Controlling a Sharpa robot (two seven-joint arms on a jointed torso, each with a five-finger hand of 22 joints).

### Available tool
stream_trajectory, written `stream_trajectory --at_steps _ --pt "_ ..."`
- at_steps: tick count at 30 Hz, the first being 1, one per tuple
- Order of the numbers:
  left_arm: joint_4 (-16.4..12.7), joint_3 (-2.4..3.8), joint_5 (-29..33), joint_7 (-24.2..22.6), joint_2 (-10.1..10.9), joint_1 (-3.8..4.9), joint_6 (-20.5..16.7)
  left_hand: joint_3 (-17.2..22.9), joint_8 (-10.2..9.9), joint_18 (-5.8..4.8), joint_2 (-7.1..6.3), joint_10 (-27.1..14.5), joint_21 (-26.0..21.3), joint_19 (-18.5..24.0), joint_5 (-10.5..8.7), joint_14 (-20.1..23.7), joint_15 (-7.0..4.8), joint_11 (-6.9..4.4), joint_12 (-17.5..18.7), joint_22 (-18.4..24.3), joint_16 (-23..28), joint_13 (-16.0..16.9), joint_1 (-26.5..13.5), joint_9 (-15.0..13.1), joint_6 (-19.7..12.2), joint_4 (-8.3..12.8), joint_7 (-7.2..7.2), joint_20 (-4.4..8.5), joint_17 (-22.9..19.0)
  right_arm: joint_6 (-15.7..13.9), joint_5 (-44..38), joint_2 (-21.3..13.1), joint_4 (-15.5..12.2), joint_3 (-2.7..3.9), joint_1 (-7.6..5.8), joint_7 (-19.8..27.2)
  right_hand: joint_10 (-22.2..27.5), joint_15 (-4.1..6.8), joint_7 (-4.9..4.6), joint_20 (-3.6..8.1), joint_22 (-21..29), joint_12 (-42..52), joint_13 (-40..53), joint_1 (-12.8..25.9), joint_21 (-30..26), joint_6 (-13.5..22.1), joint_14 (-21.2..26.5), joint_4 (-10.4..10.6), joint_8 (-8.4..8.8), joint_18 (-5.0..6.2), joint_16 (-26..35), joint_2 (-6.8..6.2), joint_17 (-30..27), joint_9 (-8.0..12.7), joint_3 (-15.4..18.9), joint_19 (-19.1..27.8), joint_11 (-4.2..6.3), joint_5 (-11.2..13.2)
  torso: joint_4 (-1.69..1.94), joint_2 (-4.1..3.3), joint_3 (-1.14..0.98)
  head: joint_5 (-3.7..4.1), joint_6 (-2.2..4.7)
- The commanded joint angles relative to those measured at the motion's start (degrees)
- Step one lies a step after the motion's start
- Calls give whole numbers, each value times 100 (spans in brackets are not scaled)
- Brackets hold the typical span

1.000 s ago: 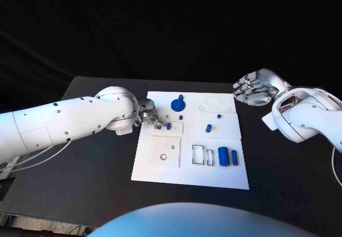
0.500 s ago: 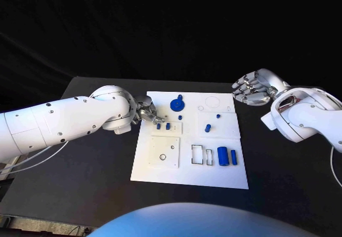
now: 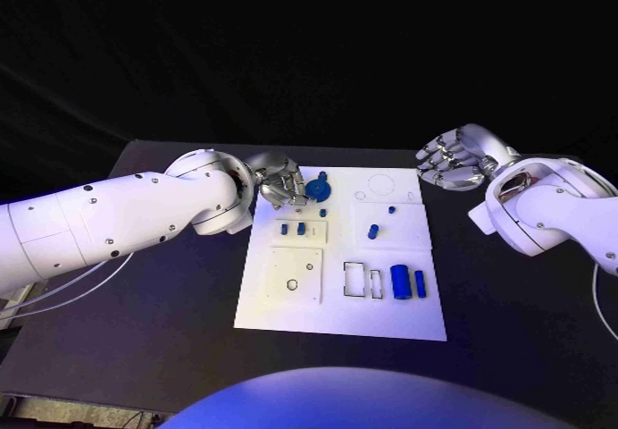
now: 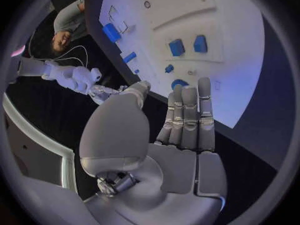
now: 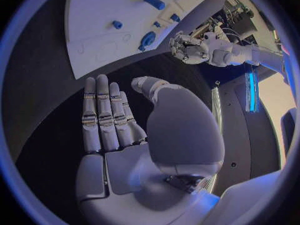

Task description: Assemble the parts on the task board

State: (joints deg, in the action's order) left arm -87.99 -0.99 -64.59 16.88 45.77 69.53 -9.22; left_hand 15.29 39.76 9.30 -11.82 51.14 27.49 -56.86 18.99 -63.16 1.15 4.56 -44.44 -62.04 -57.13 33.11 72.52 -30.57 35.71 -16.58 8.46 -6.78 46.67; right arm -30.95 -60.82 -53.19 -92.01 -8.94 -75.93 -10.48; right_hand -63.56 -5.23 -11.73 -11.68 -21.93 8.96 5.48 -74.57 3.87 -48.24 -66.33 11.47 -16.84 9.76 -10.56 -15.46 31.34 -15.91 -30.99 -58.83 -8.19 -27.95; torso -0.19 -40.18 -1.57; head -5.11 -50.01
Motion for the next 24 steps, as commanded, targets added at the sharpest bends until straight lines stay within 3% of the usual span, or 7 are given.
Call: stream_trajectory --at_steps 1,2,9,13,16,19,24 --pt "106 -34 -549 -1032 -126 -7 -539 233 -153 89 -37 1 -392 -66 -233 98 50 40 366 295 378 -496 527 309 162 -2 70 -100 -371 -12 -15 4 3 0 5 62 39 3 -12 -30 5 -20 -5 30 -16 39 32 23 6 71 25 -2 -2 9 13 11 -11 -8 6 -5 4 36 1" --pt "159 -49 -734 -1137 -177 -11 -591 288 -261 102 -60 59 -455 -146 -442 34 15 18 435 345 381 -635 613 452 289 -7 38 -96 -408 -10 -11 4 3 0 5 65 42 3 -12 -31 9 -21 -7 26 -17 39 35 22 5 70 28 -2 -2 10 13 12 -12 -11 5 -8 3 35 1" --pt "409 -118 -1946 -1486 -426 -26 -606 472 -732 94 -265 30 -591 -389 -766 -110 1 23 963 369 268 -1293 1128 952 687 75 -165 -61 -463 -2 1 13 5 0 9 69 46 2 -11 -32 18 -21 -11 15 -18 38 42 18 4 70 35 2 -3 11 9 15 -11 -21 -6 -13 -5 36 1" --pt "527 -147 -2469 -1504 -549 -28 -327 671 -978 102 -333 57 -464 -515 -802 -257 -105 -5 1299 167 -31 -1648 1367 1122 1009 201 -248 33 -386 0 2 21 5 0 10 72 48 1 -11 -33 24 -22 -14 8 -18 38 46 14 3 70 38 4 -4 12 7 17 -11 -29 -6 -12 -4 38 1" --pt "627 -170 -2709 -1501 -647 -28 -80 762 -1159 97 -373 111 -318 -587 -819 -583 -154 -30 1476 -50 -579 -1853 1402 1199 1141 288 -260 87 85 1 3 27 5 0 10 73 48 1 -11 -33 24 -22 -14 8 -18 38 46 14 3 70 38 4 -4 12 7 17 -11 -29 -9 -14 -2 38 1" --pt "712 -186 -2861 -1487 -729 -28 161 778 -1256 93 -409 124 -228 -615 -832 -751 -162 -30 1574 -187 -874 -1959 1361 1230 1179 324 -243 106 339 0 3 31 5 0 11 74 48 1 -11 -33 24 -22 -14 8 -18 38 46 14 3 70 38 4 -4 12 7 17 -11 -29 -15 -17 0 42 6" --pt "818 -198 -3068 -1445 -854 -29 545 708 -1351 88 -450 40 -167 -608 -799 -758 -165 -33 1703 -310 -981 -2067 1244 1251 1182 323 -224 109 331 -9 3 33 1 0 11 76 49 1 -11 -33 30 -21 -16 1 -19 38 48 12 3 71 42 6 -5 13 5 19 -11 -39 -3 -16 1 62 18"
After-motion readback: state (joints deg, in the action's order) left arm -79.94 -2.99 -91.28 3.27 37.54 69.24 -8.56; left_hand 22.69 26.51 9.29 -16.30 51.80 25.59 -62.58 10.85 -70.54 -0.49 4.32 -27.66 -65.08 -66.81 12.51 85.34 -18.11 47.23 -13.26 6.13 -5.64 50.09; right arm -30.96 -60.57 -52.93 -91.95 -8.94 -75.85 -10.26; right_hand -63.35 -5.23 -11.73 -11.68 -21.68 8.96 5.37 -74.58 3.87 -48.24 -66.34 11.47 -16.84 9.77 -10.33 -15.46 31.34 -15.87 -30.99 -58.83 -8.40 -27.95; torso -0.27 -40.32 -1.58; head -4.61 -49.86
